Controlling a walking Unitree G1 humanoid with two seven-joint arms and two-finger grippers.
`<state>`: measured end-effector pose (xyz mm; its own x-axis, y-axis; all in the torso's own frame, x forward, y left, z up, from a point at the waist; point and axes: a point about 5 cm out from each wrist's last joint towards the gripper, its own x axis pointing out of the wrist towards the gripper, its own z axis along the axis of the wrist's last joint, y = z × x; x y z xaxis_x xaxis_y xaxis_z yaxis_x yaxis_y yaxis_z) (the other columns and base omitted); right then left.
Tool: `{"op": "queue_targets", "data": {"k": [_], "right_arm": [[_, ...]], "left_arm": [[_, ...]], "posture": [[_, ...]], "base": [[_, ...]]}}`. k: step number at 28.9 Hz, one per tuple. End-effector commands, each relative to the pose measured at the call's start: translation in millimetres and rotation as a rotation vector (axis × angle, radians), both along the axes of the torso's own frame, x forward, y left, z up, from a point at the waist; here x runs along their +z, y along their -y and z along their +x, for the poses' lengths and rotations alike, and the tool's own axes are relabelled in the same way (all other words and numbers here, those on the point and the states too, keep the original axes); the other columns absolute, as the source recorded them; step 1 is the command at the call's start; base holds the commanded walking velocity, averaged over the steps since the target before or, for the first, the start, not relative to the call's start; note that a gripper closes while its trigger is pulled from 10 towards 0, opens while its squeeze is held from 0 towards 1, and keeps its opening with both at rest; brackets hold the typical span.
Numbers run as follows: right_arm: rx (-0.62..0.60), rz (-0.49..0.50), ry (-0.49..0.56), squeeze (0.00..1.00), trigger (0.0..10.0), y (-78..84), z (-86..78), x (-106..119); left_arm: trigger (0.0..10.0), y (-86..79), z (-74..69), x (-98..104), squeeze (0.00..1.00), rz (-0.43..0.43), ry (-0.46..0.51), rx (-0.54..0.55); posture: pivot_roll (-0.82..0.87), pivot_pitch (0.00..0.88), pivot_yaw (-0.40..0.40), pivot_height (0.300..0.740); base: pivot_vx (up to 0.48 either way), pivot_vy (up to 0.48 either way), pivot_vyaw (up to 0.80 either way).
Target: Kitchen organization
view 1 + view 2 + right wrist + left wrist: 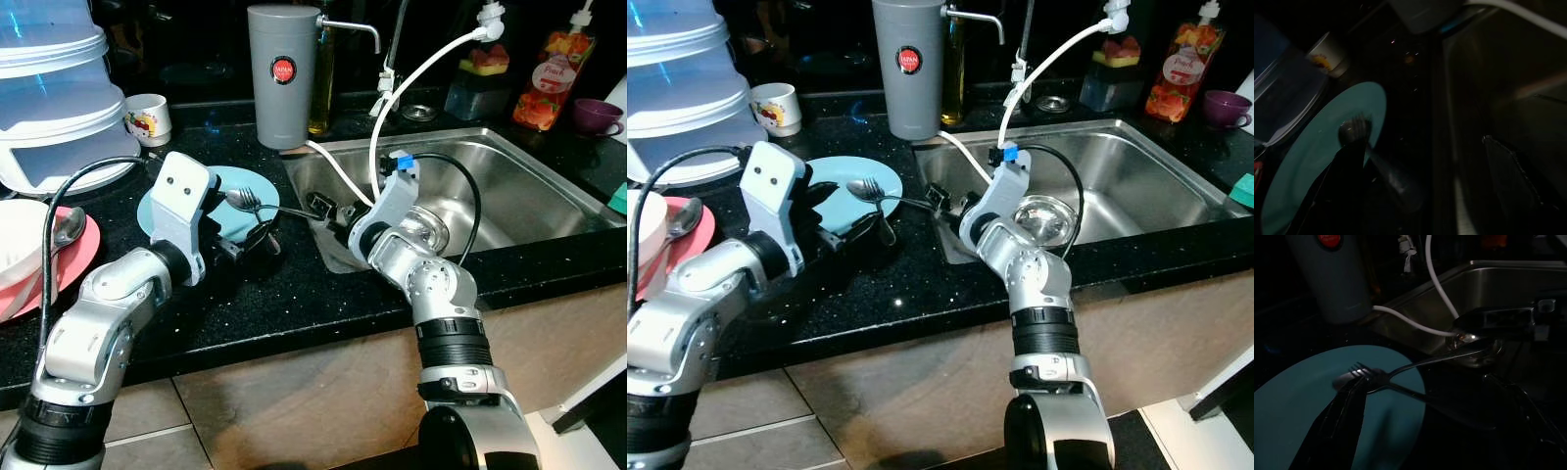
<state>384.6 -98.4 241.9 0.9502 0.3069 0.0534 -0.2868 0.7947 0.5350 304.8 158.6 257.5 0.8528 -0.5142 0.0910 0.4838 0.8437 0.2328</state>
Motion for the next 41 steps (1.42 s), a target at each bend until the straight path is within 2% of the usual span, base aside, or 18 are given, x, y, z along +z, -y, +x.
{"op": "queue_targets", "data": {"k": [1,9,13,16,23,28,29,31,32,33,35,37,38,41], "right_arm": [[-0.024,-0.008,-0.005,0.0,10.0,1.3,1.3,-2],[-0.056,-0.014,-0.03,0.0,10.0,5.4,3.6,-5],[-0.06,-0.072,-0.043,0.0,10.0,3.2,3.8,-11],[-0.058,-0.079,-0.059,0.0,10.0,2.1,4.1,-14],[-0.016,-0.015,-0.081,0.0,10.0,-3.2,3.4,-14],[0.01,0.03,-0.092,0.0,10.0,-5.6,3.0,-13],[0.014,0.043,-0.095,0.0,9.6,-5.8,2.9,-13],[0.017,0.053,-0.098,0.0,9.6,-6.1,2.8,-13],[0.02,0.058,-0.099,0.0,7.1,-6.1,2.8,-12],[0.02,0.061,-0.1,0.0,5.8,-6.0,2.8,-12],[0.021,0.063,-0.1,0.0,5.8,-6.0,2.8,-12],[0.02,0.065,-0.099,0.0,5.4,-5.5,2.8,-12],[0.018,0.069,-0.098,0.0,4.9,-5.2,2.8,-12],[0.017,0.079,-0.1,0.0,4.5,-4.6,2.8,-12]], "left_arm": [[10.0,-7.1,1.1,-1,0.0,0.013,-0.001,0.028],[10.0,-14.6,0.6,0,0.0,0.023,-0.002,0.048],[10.0,-29.8,0.3,2,0.0,0.04,-0.002,0.089],[10.0,-34.7,-0.3,3,0.0,0.039,-0.003,0.1],[10.0,-27.3,-2.2,0,0.0,0.031,-0.013,0.074],[10.0,-15.8,-7.0,-6,0.0,0.022,-0.051,-0.019],[10.0,-14.0,-8.4,-8,0.0,0.033,-0.062,-0.035],[10.0,-12.7,-9.4,-10,0.0,0.04,-0.071,-0.046],[10.0,-11.7,-10.2,-12,0.0,0.05,-0.084,-0.055],[10.0,-11.5,-10.7,-14,0.0,0.057,-0.099,-0.059],[10.0,-11.5,-10.9,-15,0.0,0.061,-0.109,-0.06],[10.0,-12.9,-11.0,-17,0.0,0.069,-0.122,-0.056],[10.0,-13.3,-11.0,-17,0.0,0.071,-0.122,-0.056],[10.0,-14.0,-11.0,-17,0.0,0.074,-0.121,-0.057]], "posture": [[-0.03,0.071,0.005,0.74],[-0.03,0.076,0.004,0.74],[-0.02,0.079,0.002,0.74],[-0.02,0.081,-0.002,0.74],[-0.02,0.082,-0.004,0.74],[-0.02,0.081,-0.005,0.74],[-0.02,0.08,-0.005,0.74],[-0.02,0.08,-0.005,0.74],[-0.02,0.08,-0.005,0.74],[-0.02,0.08,-0.004,0.74],[-0.02,0.08,-0.004,0.74],[-0.02,0.08,-0.004,0.74],[-0.02,0.081,-0.004,0.74],[-0.02,0.081,-0.004,0.74]], "base": [[0.0,0.0,0.0],[0.0,0.0,0.0],[0.0,0.0,0.0],[0.0,0.0,0.0],[0.0,0.0,0.0],[0.0,0.0,0.0],[0.0,0.0,0.0],[0.0,0.0,0.0],[0.0,0.0,0.0],[0.0,0.0,0.0],[0.0,0.0,0.0],[0.0,0.0,0.0],[0.0,0.0,0.0],[0.0,0.0,0.0]]}}
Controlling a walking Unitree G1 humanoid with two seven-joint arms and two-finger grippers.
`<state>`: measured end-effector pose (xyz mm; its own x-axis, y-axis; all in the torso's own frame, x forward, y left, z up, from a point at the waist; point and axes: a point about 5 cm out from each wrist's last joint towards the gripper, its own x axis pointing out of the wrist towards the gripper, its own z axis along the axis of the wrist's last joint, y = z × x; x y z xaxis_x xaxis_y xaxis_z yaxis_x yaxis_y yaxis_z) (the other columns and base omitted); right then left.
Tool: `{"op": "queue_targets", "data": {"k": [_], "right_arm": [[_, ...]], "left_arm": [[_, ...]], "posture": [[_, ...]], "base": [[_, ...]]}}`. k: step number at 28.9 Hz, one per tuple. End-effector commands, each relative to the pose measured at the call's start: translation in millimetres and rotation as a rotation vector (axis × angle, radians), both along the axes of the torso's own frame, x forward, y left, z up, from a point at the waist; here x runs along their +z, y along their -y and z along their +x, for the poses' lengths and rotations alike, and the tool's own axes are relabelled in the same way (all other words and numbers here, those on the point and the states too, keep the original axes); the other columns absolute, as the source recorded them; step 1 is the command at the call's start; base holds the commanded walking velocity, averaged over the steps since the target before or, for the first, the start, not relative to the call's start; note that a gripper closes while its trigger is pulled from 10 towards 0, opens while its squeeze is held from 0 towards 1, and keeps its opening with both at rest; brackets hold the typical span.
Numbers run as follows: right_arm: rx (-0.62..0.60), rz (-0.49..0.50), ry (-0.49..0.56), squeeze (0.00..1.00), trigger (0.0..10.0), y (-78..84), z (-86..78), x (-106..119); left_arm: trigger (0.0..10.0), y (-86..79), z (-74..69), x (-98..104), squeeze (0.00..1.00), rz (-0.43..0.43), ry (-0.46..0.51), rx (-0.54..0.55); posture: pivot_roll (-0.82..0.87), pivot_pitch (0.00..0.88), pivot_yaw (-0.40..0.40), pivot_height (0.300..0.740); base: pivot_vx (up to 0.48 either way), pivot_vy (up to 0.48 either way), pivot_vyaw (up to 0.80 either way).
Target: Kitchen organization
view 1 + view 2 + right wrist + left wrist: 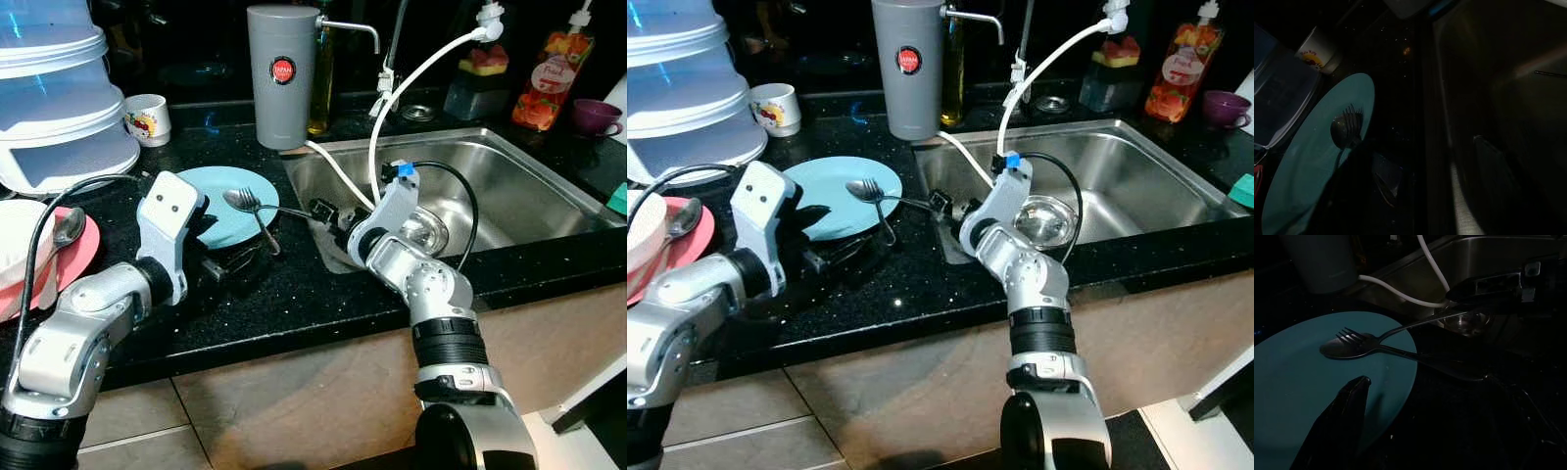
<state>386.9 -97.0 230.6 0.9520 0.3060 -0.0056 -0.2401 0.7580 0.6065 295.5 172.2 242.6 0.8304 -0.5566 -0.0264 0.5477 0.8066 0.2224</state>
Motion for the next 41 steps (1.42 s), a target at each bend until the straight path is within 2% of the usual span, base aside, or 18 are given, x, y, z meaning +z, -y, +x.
{"op": "queue_targets", "data": {"k": [1,2,3,4,5,6,7,23,35,37,38,39,40,41], "right_arm": [[0.016,0.016,-0.017,0.0,4.5,-3.2,0.5,-1],[0.016,0.017,-0.017,0.0,3.4,-3.2,0.4,-1],[0.02,0.024,-0.02,0.0,2.7,-3.3,0.2,-1],[0.02,0.024,-0.02,0.0,2.7,-3.3,0.2,-1],[0.022,0.028,-0.021,0.0,1.8,-3.4,0.0,-1],[0.024,0.031,-0.023,0.0,0.3,-3.5,-0.1,-1],[0.025,0.034,-0.024,0.0,0.0,-3.6,-0.2,-1],[0.035,0.071,-0.032,0.0,0.0,-4.6,-1.2,0],[0.041,0.146,0.003,0.0,0.0,-0.8,-0.2,15],[0.037,0.213,0.027,0.0,0.0,2.9,0.8,21],[0.027,0.297,0.05,0.0,0.0,7.4,1.7,28],[0.013,0.439,0.075,0.0,0.0,15.9,3.1,37],[0.013,0.439,0.075,0.0,0.0,15.9,3.1,37],[0.008,0.491,0.084,0.0,0.0,20.6,3.7,40]], "left_arm": [[10.0,-0.4,-1.8,-2,0.0,0.021,-0.016,-0.01],[10.0,-0.5,-1.8,-2,0.0,0.02,-0.016,-0.01],[10.0,-0.5,-2.0,-2,0.0,0.022,-0.018,-0.011],[10.0,-0.5,-2.0,-2,0.0,0.022,-0.018,-0.011],[10.0,-0.5,-2.1,-2,0.0,0.023,-0.019,-0.012],[10.0,-0.5,-2.3,-2,0.0,0.025,-0.02,-0.012],[10.0,-0.6,-2.3,-2,0.0,0.026,-0.021,-0.012],[10.0,-2.3,-2.6,0,0.0,0.033,-0.018,-0.011],[10.0,-2.0,-2.7,2,0.0,0.034,-0.01,-0.02],[10.0,-1.7,-3.0,1,0.0,0.034,-0.01,-0.023],[10.0,-1.6,-3.2,1,0.0,0.035,-0.01,-0.025],[10.0,-1.3,-3.3,1,0.0,0.035,-0.01,-0.027],[10.0,-1.3,-3.3,1,0.0,0.035,-0.01,-0.027],[10.0,-1.2,-3.3,1,0.0,0.035,-0.011,-0.028]], "posture": [[-0.02,0.081,-0.004,0.74],[-0.02,0.081,-0.004,0.74],[-0.02,0.081,-0.004,0.74],[-0.02,0.081,-0.004,0.74],[-0.02,0.081,-0.004,0.74],[-0.02,0.081,-0.004,0.74],[-0.02,0.081,-0.004,0.74],[-0.02,0.064,-0.002,0.74],[-0.02,0.061,-0.001,0.74],[-0.02,0.066,0.001,0.74],[-0.02,0.066,0.001,0.74],[-0.02,0.071,-0.001,0.74],[-0.02,0.071,-0.001,0.74],[-0.02,0.071,-0.001,0.74]], "base": [[0.0,0.0,0.0],[0.0,0.0,0.0],[0.0,0.0,0.0],[0.0,0.0,0.0],[0.0,0.0,0.0],[0.0,0.0,0.0],[0.0,0.0,0.0],[0.0,0.0,0.0],[0.0,0.0,0.0],[0.0,0.0,0.0],[0.0,0.0,0.0],[0.0,0.0,0.0],[0.0,0.0,0.0],[0.0,0.0,0.0]]}}
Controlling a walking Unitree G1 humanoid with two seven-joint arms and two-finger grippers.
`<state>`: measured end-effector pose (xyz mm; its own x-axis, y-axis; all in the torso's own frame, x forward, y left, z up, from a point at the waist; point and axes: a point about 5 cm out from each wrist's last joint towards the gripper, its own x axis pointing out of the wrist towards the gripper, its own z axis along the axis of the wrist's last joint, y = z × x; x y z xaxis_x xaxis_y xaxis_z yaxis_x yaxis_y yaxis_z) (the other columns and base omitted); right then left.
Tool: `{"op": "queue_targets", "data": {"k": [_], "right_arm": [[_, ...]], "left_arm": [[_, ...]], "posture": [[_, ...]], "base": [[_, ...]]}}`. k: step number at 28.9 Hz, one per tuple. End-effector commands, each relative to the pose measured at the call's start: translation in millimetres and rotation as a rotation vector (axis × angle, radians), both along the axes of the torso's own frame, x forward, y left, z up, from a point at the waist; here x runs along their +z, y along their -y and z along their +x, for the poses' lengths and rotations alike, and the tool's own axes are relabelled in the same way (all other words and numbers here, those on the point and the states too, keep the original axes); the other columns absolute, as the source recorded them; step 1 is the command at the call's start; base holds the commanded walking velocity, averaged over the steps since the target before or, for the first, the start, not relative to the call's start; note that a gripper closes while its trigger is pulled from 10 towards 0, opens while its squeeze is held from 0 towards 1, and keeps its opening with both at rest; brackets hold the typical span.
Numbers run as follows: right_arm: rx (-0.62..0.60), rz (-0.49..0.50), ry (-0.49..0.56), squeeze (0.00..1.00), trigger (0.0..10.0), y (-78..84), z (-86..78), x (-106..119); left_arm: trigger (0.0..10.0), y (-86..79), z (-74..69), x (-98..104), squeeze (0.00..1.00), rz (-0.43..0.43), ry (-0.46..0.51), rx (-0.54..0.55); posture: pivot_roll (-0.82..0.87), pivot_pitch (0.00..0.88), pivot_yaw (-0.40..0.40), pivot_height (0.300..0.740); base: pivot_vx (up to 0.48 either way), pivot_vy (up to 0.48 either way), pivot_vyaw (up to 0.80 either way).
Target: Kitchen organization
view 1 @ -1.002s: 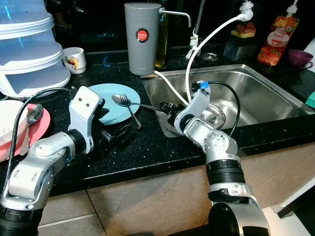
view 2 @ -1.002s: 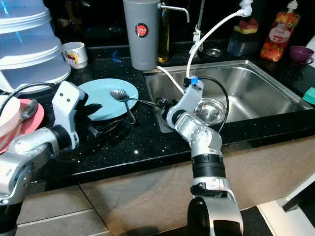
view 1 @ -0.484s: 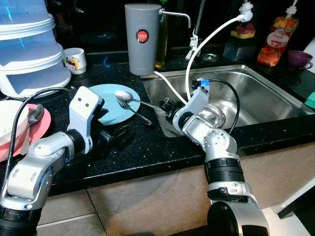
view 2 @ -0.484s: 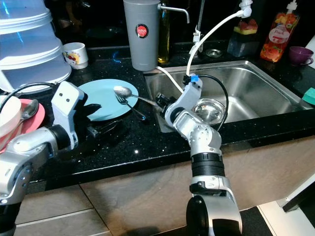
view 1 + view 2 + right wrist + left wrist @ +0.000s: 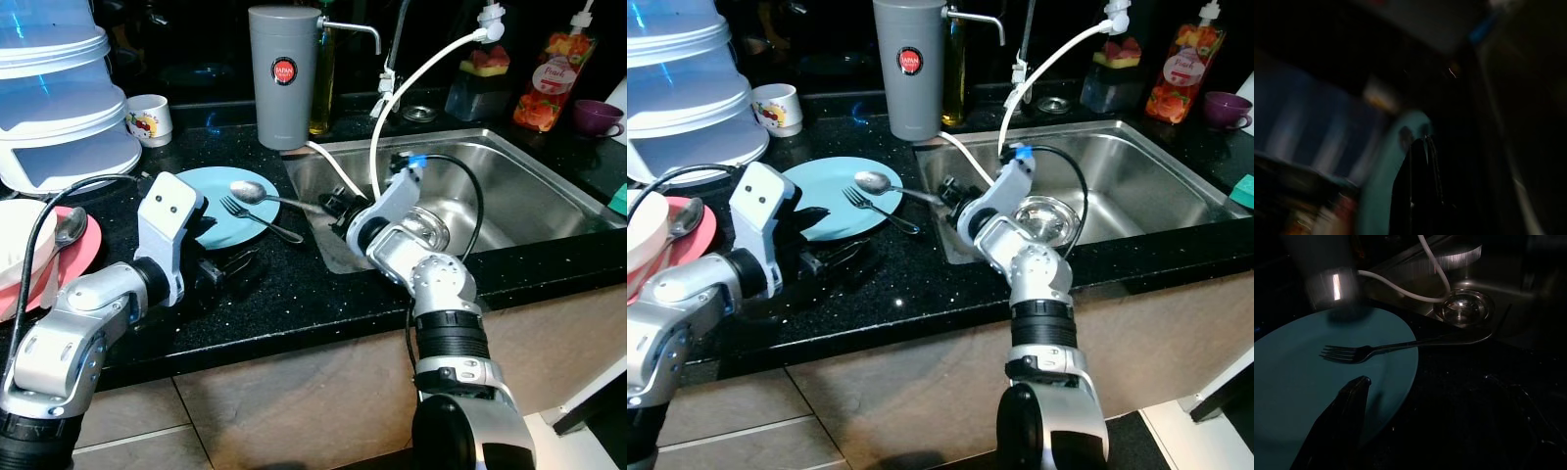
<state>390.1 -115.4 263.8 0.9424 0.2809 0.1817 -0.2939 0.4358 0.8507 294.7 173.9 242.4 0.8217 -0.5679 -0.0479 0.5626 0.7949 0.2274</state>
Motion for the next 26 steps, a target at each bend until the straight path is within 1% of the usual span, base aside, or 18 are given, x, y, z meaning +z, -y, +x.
{"op": "queue_targets", "data": {"k": [1,5,7,9,10,11,12,13,14,15,16,17,18,19,20,23,24,26], "right_arm": [[-0.014,0.081,0.028,0.0,0.0,5.8,0.9,9],[-0.048,0.141,0.085,0.0,0.0,23.2,1.7,20],[-0.082,0.141,0.119,0.0,0.0,34.2,2.1,27],[-0.093,0.135,0.128,0.0,0.0,38.2,2.2,29],[-0.16,0.001,0.132,0.0,0.0,48.2,3.4,30],[-0.16,0.001,0.132,0.0,0.0,48.2,3.4,30],[-0.215,-0.143,0.138,0.0,0.0,56.1,4.2,31],[-0.291,-0.335,0.148,0.0,0.0,65.2,4.4,33],[-0.337,-0.46,0.156,0.0,0.0,70.4,4.2,35],[-0.358,-0.517,0.162,0.0,0.0,72.4,4.0,36],[-0.389,-0.582,0.177,0.0,0.0,76.1,3.4,39],[-0.389,-0.582,0.177,0.0,0.0,76.1,3.4,39],[-0.404,-0.613,0.188,0.0,0.0,78.1,3.0,40],[-0.427,-0.675,0.205,0.0,0.0,80.9,2.3,43],[-0.427,-0.675,0.205,0.0,0.0,80.9,2.3,43],[-0.463,-0.84,0.195,0.0,0.0,89.0,1.9,42],[-0.463,-0.84,0.195,0.0,0.0,89.0,1.9,42],[-0.441,-0.917,0.165,0.0,0.0,91.5,2.6,35]], "left_arm": [[10.0,0.5,-2.5,2,0.0,0.018,0.004,-0.015],[10.0,1.3,-2.2,2,0.0,0.016,0.004,-0.02],[10.0,1.8,-2.0,2,0.0,0.015,0.004,-0.024],[10.0,2.1,-1.9,2,0.0,0.016,0.005,-0.025],[10.0,3.5,-1.3,3,0.0,0.016,0.009,-0.03],[10.0,3.5,-1.3,3,0.0,0.016,0.009,-0.03],[10.0,5.5,-0.8,4,0.0,0.017,0.015,-0.038],[10.0,10.5,-0.4,6,0.0,0.009,0.024,-0.062],[10.0,14.1,-0.2,7,0.0,0.003,0.029,-0.079],[10.0,16.1,-0.2,7,0.0,-0.001,0.032,-0.089],[10.0,25.2,-0.7,9,0.0,-0.004,0.046,-0.136],[10.0,25.2,-0.7,9,0.0,-0.004,0.046,-0.136],[10.0,31.3,-1.2,11,0.0,-0.005,0.056,-0.168],[10.0,42.0,-1.4,15,0.0,-0.027,0.074,-0.221],[10.0,42.0,-1.4,15,0.0,-0.027,0.074,-0.221],[10.0,64.7,0.4,27,0.0,-0.05,0.11,-0.333],[10.0,64.7,0.4,27,0.0,-0.05,0.11,-0.333],[10.0,72.9,2.9,31,0.0,-0.042,0.116,-0.373]], "posture": [[-0.02,0.072,0.0,0.74],[-0.02,0.074,0.003,0.74],[-0.02,0.074,0.005,0.74],[-0.02,0.074,0.005,0.74],[-0.02,0.074,0.006,0.74],[-0.02,0.074,0.006,0.74],[-0.02,0.074,0.006,0.74],[-0.03,0.074,0.007,0.74],[-0.03,0.074,0.007,0.74],[-0.03,0.074,0.007,0.74],[-0.03,0.074,0.006,0.74],[-0.03,0.074,0.006,0.74],[-0.03,0.074,0.006,0.74],[-0.03,0.074,0.006,0.74],[-0.03,0.074,0.006,0.74],[-0.04,0.072,0.011,0.74],[-0.04,0.072,0.011,0.74],[-0.04,0.069,0.015,0.74]], "base": [[0.0,0.0,0.0],[0.0,0.0,0.0],[0.0,0.0,0.0],[0.0,0.0,0.0],[0.0,0.0,0.0],[0.0,0.0,0.0],[0.0,0.0,0.0],[0.0,0.0,0.0],[0.0,0.0,0.0],[0.0,0.0,0.0],[0.0,0.0,0.0],[0.0,0.0,0.0],[0.0,0.0,0.0],[0.0,0.0,0.0],[0.0,0.0,0.0],[0.0,0.0,0.0],[0.0,0.0,0.0],[0.0,0.0,0.0]]}}
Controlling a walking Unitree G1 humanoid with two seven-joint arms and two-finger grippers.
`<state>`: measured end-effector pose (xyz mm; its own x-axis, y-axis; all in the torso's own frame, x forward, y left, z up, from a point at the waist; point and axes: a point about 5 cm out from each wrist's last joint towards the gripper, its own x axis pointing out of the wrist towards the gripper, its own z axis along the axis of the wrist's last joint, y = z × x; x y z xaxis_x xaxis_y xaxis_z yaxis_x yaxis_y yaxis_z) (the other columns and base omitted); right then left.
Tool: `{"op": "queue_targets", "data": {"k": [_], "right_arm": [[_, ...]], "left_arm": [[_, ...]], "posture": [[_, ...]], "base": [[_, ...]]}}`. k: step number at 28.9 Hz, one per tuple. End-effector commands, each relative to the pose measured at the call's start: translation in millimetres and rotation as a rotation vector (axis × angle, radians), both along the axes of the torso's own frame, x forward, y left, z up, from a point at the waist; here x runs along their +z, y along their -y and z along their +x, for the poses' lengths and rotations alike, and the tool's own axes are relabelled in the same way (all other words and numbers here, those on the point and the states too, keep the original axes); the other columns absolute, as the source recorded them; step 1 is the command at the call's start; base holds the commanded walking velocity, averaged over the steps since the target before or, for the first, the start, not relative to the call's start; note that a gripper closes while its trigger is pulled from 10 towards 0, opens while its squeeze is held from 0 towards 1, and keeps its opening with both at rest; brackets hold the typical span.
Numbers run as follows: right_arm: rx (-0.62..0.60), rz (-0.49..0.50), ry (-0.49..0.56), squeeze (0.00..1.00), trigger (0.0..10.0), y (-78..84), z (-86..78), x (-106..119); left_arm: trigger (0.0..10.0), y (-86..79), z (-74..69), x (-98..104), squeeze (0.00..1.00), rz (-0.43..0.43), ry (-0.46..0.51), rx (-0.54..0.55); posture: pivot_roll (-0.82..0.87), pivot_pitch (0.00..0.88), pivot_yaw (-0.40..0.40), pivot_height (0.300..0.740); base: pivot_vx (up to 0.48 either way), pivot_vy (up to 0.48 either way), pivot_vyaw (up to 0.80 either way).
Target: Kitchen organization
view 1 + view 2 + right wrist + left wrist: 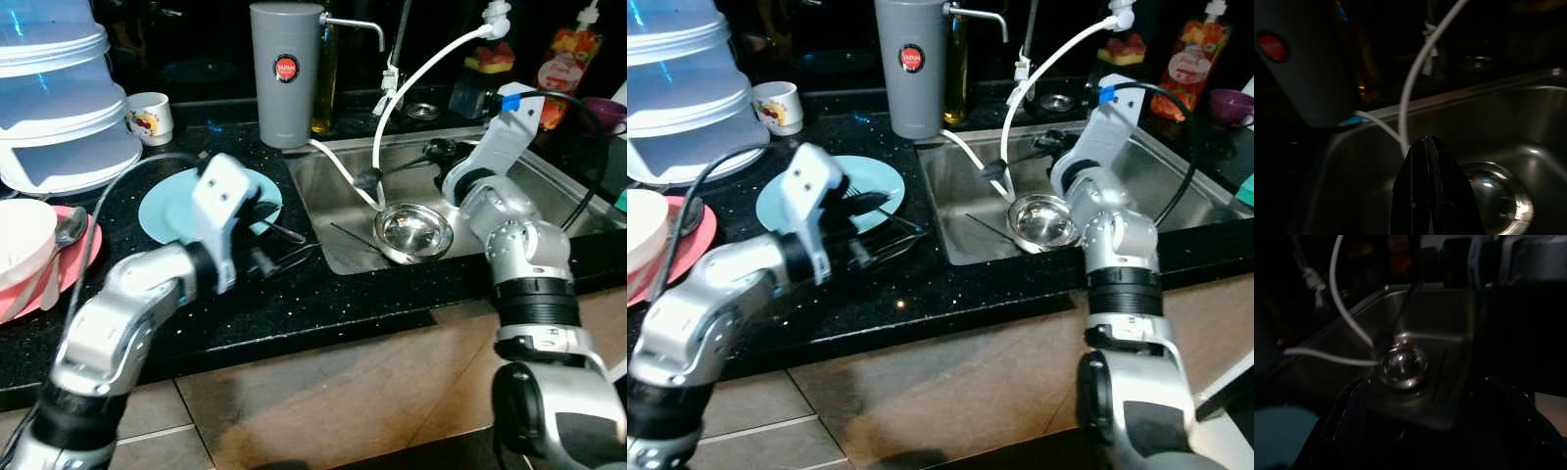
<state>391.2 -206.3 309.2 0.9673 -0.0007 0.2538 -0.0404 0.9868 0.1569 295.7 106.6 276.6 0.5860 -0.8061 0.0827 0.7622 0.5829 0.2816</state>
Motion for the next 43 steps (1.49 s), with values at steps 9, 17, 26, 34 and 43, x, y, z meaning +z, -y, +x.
{"op": "queue_targets", "data": {"k": [9,17,26,34,43], "right_arm": [[0.013,-0.183,-0.113,0.0,10.0,-6.3,4.1,-25],[0.013,-0.207,-0.099,1.0,10.0,-11.0,5.0,-25],[0.149,0.116,0.095,0.0,10.0,-36.5,0.5,-1],[0.413,0.028,-0.094,1.0,10.0,-84.5,-4.3,-45],[0.505,-0.023,-0.116,1.0,10.0,-114.0,-14.0,-58]], "left_arm": [[10.0,12.0,9.4,-8,0.0,0.071,-0.047,-0.066],[10.0,4.6,14.0,-5,0.0,0.069,-0.025,-0.017],[10.0,-34.2,30.2,20,0.0,-0.017,0.076,0.294],[10.0,-69.8,-1.8,2,0.0,0.14,0.0,0.264],[10.0,-95.0,-26.1,-1,0.0,0.145,-0.082,0.225]], "posture": [[-0.04,0.066,0.018,0.74],[-0.04,0.07,0.013,0.74],[-0.03,0.072,0.016,0.74],[-0.02,0.069,0.008,0.74],[-0.01,0.064,-0.012,0.74]], "base": [[0.0,0.0,0.0],[0.0,0.0,0.0],[0.0,0.0,0.0],[0.0,0.0,0.0],[0.0,0.0,0.0]]}}
